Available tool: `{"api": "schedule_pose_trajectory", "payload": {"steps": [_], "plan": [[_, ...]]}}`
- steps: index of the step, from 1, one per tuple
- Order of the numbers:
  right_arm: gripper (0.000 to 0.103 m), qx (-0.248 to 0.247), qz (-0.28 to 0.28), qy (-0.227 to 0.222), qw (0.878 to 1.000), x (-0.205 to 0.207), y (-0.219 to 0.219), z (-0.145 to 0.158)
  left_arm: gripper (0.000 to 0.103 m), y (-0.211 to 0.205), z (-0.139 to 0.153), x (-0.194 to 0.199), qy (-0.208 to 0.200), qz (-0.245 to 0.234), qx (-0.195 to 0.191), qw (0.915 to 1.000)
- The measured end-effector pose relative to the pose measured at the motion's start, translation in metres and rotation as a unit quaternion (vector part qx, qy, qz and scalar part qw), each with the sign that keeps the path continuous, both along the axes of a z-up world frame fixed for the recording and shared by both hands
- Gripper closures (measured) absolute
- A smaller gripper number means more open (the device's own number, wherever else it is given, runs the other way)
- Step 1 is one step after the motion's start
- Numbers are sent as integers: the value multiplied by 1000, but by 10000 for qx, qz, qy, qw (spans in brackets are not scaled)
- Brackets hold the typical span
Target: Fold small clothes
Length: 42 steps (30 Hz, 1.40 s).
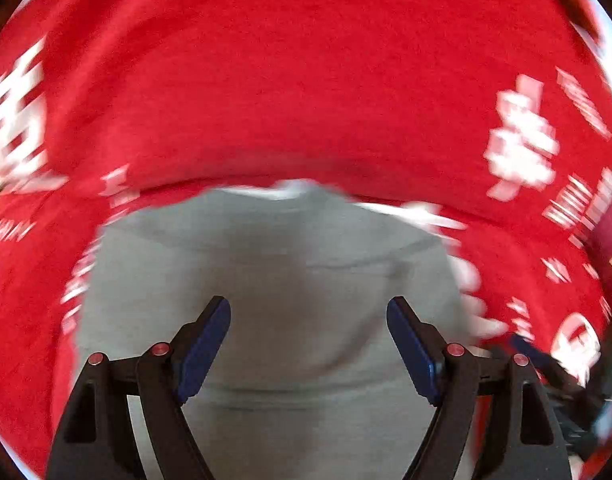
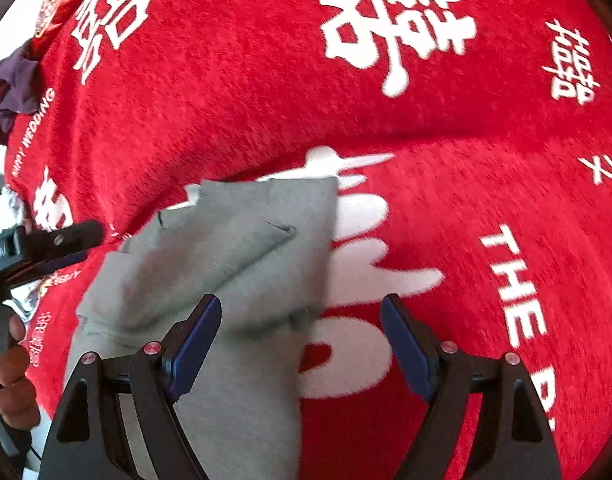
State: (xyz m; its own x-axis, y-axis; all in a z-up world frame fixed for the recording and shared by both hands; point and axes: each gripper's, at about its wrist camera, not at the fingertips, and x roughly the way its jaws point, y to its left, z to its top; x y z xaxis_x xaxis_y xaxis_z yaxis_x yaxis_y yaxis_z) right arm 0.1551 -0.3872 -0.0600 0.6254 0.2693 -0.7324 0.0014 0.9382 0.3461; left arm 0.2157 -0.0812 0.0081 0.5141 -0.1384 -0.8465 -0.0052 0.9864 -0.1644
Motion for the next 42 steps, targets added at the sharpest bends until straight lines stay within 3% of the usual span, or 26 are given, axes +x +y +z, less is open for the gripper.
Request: {"api": "schedule_pose_trajectory", "payload": {"steps": [5,9,10,12,14,16,19,21,24,25,30,32,34,35,36,42], "plan": [[19,445,127,145,9988,36,21,1,22,60,-41,10,562,1050,21,9929],[19,224,204,265,9992,73,50,6,22,47,-77,11,947,926,322,9907],[19,45,257,359,9990,83,58,4,22,39,-81,8,907,817,580,9908],[19,-779,397,608,9943,102,82,-5,22,24,-81,1,735,556,966,9911],[20,-2225,698,1163,9655,112,105,-23,22,16,-78,-8,690,334,1036,9917],[20,-2738,896,1301,9487,102,106,-25,22,17,-75,-17,693,239,942,9929],[20,-3184,822,1395,9340,59,80,-15,22,17,-71,-23,703,175,633,9954],[20,-3171,666,1363,9362,41,64,-11,22,6,-69,-23,662,123,568,9961],[20,-2483,277,1175,9611,30,39,2,22,-16,-68,-17,503,-10,653,9966],[20,-2197,132,931,9710,33,36,11,22,-24,-66,-15,486,-55,636,9968],[20,-1666,68,577,9843,72,67,27,22,-43,-86,-10,706,-231,900,9932],[20,-1719,323,664,9823,92,92,17,22,-45,-84,-15,578,-246,957,9934],[20,-2321,589,1035,9654,104,113,-6,22,-41,-80,-21,591,-281,832,9944],[20,-2708,673,1332,9510,103,118,-22,22,-38,-77,-23,580,-315,753,9950],[20,-2793,676,1411,9474,98,116,-27,22,-33,-76,-25,598,-338,711,9951],[20,-2141,229,1408,9663,28,54,-14,22,0,-68,-48,674,-133,401,9968]]}}
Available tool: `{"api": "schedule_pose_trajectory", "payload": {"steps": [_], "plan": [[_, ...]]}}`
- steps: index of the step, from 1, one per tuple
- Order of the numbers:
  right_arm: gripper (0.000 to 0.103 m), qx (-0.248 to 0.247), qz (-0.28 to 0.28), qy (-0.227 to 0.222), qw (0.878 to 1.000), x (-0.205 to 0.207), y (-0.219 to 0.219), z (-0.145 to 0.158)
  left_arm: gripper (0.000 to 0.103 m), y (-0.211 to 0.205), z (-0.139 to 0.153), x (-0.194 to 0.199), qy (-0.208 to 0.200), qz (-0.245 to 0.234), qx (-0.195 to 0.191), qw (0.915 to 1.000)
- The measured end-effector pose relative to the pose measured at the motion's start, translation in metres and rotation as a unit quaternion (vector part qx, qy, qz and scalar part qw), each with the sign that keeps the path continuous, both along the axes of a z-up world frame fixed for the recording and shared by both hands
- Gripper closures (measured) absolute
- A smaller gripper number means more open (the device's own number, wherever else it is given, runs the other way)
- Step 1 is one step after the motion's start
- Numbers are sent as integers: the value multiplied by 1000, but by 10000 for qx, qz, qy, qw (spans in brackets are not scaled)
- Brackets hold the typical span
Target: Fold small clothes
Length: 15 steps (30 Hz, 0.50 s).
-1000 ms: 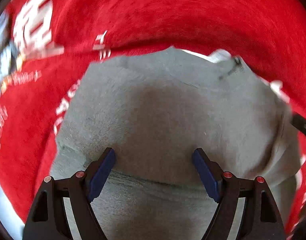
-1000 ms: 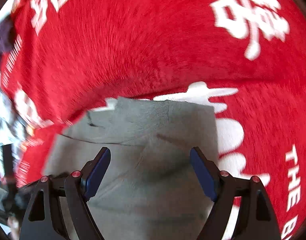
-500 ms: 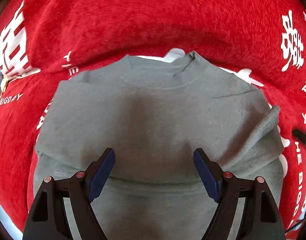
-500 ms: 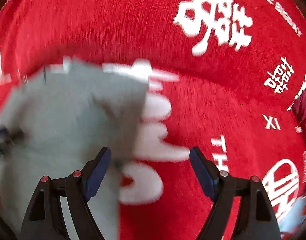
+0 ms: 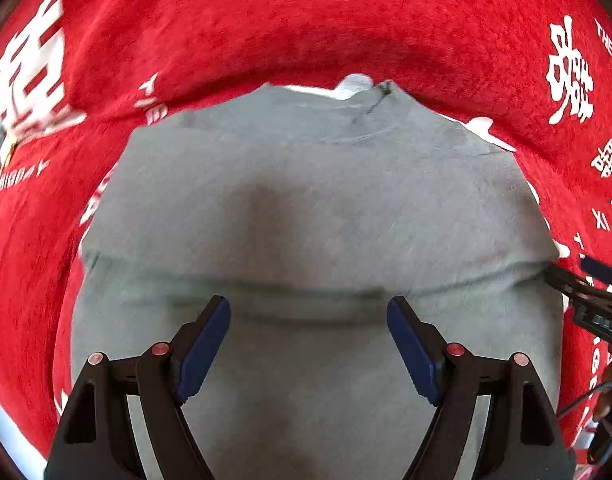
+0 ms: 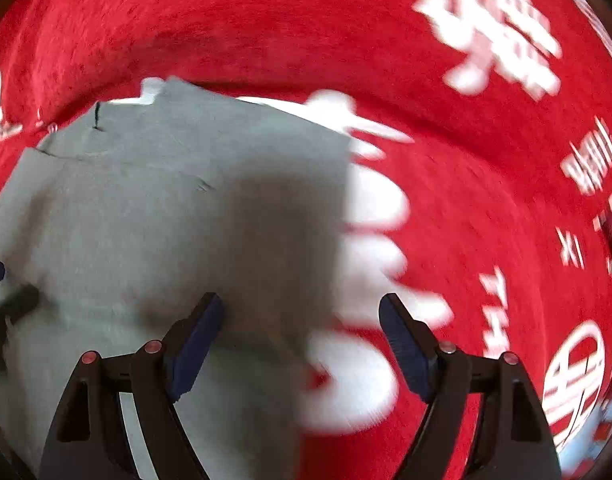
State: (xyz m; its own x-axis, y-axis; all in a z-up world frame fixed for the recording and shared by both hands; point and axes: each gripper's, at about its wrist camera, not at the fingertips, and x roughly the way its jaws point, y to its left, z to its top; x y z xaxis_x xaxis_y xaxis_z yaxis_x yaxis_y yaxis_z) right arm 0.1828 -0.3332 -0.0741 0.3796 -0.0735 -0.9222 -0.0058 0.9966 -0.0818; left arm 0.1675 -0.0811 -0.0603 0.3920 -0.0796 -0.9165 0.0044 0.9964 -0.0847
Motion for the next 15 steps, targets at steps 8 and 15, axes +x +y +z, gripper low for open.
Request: {"api": "schedule_pose_trajectory", "payload": {"steps": [8,15], "plan": [[19,1063,639,-365,9916,-93,28,21,22,48,-5,-56,180,281,218,9992],[19,385,1199,-1,9920,-177,39,-15,21,71,-13,-118,230,102,341,9991]]}}
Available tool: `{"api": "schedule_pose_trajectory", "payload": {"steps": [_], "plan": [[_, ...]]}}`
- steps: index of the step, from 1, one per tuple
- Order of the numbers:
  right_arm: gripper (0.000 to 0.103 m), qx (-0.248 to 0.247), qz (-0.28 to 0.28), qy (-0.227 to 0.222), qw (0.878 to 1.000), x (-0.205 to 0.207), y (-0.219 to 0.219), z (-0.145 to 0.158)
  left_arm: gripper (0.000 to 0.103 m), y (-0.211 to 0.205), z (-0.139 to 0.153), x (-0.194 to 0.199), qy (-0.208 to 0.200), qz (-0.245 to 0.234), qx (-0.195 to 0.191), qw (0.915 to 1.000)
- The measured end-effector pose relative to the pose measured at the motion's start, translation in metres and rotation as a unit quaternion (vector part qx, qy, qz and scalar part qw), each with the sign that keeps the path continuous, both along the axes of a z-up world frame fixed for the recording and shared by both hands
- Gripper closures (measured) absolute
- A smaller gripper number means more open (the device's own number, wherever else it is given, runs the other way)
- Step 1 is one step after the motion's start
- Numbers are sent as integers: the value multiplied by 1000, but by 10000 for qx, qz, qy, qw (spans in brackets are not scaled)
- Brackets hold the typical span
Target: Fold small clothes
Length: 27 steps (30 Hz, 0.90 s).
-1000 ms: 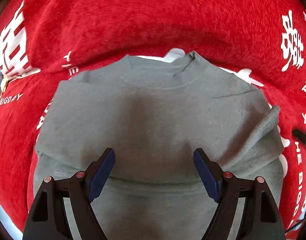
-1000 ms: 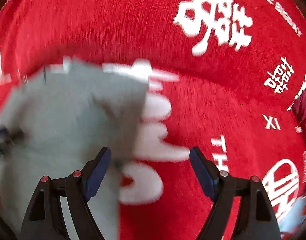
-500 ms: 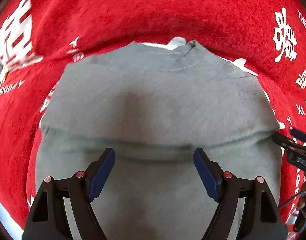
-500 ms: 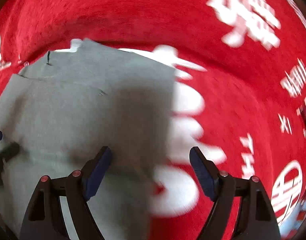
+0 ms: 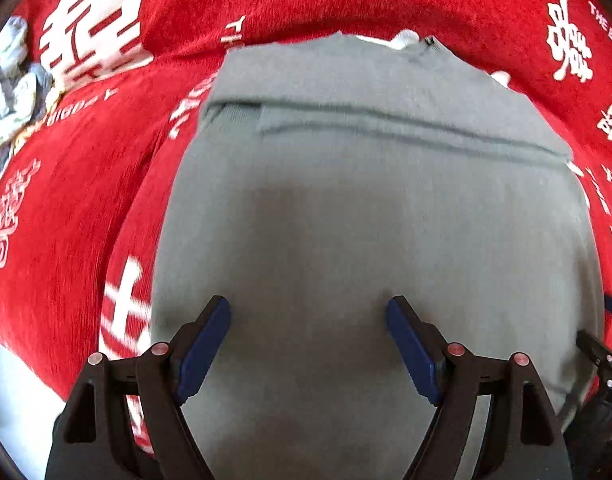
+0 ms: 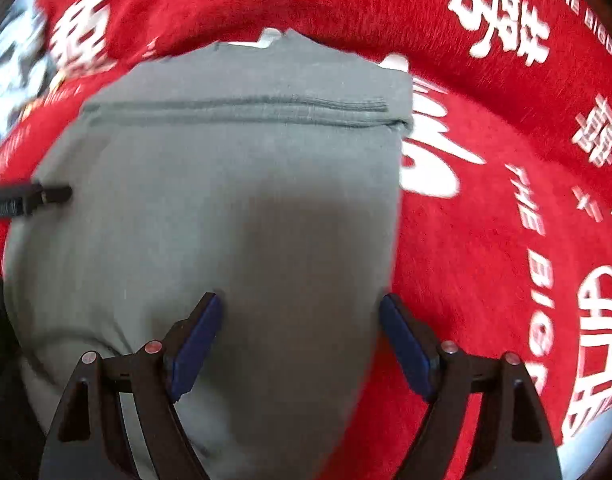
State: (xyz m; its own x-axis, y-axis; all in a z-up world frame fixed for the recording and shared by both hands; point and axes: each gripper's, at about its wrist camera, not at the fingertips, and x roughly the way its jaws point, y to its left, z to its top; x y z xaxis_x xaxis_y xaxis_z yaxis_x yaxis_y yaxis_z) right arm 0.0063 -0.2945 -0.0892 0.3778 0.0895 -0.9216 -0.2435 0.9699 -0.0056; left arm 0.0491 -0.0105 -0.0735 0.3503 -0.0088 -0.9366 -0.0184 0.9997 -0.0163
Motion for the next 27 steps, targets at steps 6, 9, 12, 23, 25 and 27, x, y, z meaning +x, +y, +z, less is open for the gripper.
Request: {"api": "schedule_pose_trajectory", "payload": {"steps": [6,9,12,23,25,27], "plan": [[19,-1118,-288,814,9900,-73,-57,-14,4,28,-9,-39,433,243,-72,9987],[19,-2383,-109,632,9691,-108,-73,-11,4,40,-9,-61,433,330,143,9984],[19,-2489,-822,407,9642,-126,-115,15,4,56,-14,-75,469,563,70,9973],[19,-1511,-6175,-2844,7176,-228,-330,168,4,94,3,-90,-179,1773,-72,9840],[19,-1163,-6111,-3373,7066,-228,-327,183,4,88,3,-87,-248,1677,78,9855],[19,-977,-5535,-3582,7455,-208,-303,187,4,85,5,-84,-285,1488,178,9883]]}}
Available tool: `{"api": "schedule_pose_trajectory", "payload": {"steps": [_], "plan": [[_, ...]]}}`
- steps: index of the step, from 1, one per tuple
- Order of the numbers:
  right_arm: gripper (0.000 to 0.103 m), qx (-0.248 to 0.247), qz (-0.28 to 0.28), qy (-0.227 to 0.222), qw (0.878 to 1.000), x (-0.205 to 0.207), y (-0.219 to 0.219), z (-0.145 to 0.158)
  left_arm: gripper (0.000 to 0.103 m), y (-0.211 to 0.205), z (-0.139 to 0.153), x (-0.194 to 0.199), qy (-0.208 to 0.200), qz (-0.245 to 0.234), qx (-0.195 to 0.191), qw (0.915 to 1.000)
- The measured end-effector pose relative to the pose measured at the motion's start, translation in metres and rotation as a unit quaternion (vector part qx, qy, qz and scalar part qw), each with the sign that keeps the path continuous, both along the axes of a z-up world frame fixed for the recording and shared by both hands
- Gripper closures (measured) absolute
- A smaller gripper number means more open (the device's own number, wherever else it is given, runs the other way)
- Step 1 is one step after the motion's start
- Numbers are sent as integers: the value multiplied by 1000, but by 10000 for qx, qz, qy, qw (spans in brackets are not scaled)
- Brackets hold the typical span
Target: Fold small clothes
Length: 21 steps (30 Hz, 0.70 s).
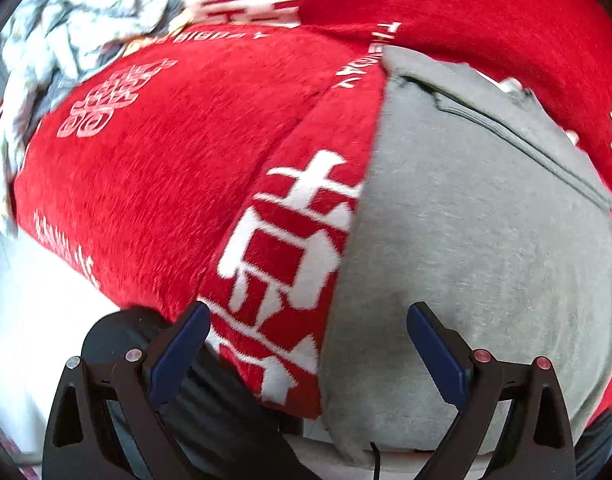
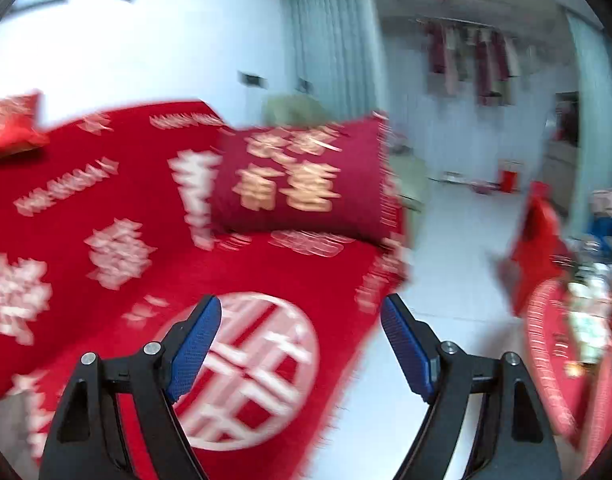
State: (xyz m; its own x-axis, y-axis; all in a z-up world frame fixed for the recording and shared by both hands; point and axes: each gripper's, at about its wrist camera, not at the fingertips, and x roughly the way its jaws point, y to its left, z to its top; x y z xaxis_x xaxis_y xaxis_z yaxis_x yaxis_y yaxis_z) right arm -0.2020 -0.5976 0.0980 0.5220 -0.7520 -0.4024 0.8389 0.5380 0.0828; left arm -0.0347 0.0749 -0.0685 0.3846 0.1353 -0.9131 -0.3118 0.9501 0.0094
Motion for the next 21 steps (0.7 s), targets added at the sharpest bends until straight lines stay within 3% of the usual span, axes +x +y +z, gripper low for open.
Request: {"api": "schedule_pose_trajectory", "payload": {"steps": [1,3,5,6,9,12,14,16,18,19,21], "plan": [[19,-100,486,147,9987,17,16,-2,4,-3,0,1,7,-80,58,10000],[19,-169,1822,615,9812,57,67,-16,4,-2,-1,2,56,-118,154,9998],[19,-300,2720,1271,9534,89,104,-36,4,4,-5,0,130,-62,-8,9999],[19,-537,3122,1750,9322,103,132,-51,4,6,-10,-3,193,-65,-179,9996],[19,-1138,3798,2278,8893,104,200,-82,4,12,-18,-7,434,-99,-628,9970],[19,-1220,4148,2497,8665,103,228,-106,4,6,-10,-8,235,-236,-661,9973],[19,-1098,4272,2571,8598,102,234,-115,4,-8,4,3,-76,-605,-316,9976],[19,-924,4265,2610,8611,105,235,-120,4,-25,19,23,-457,-999,561,9924],[19,-678,4254,2589,8645,108,225,-121,4,-30,23,49,-635,-1097,1094,9859],[18,-525,4247,2561,8667,111,220,-123,4,-29,19,64,-521,-1084,1038,9873],[18,-317,4209,2563,8696,106,220,-127,4,-30,10,83,-323,-1057,576,9922]]}}
